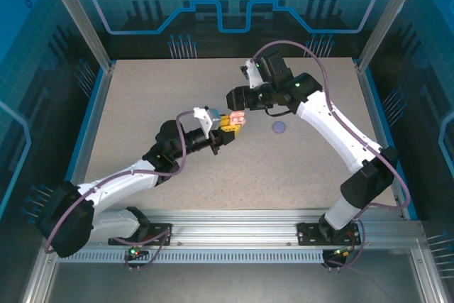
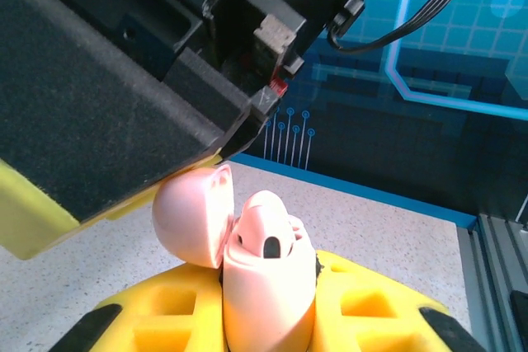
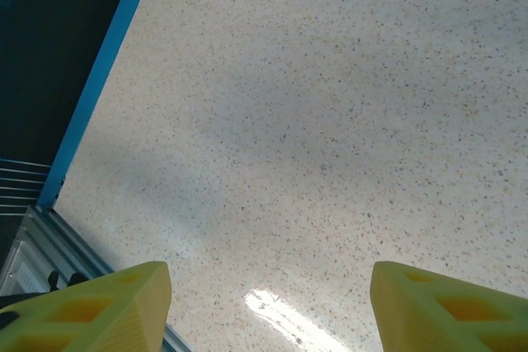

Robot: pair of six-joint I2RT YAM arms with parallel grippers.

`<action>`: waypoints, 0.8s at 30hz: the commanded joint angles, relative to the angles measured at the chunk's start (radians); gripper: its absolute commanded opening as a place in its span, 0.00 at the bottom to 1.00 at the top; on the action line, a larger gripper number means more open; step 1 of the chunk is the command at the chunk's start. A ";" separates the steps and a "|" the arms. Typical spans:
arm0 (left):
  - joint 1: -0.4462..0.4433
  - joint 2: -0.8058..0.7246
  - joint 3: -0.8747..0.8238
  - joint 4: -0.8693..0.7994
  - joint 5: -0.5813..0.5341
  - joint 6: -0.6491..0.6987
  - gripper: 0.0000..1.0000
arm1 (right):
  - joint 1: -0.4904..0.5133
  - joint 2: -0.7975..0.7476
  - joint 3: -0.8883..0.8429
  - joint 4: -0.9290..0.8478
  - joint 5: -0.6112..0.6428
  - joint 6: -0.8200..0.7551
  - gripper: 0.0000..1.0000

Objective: Insert wireless bluetooth earbuds into charging case

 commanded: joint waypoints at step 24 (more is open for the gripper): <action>0.004 0.033 -0.001 -0.014 -0.159 -0.091 0.00 | -0.062 -0.425 -0.418 0.077 0.122 0.098 0.73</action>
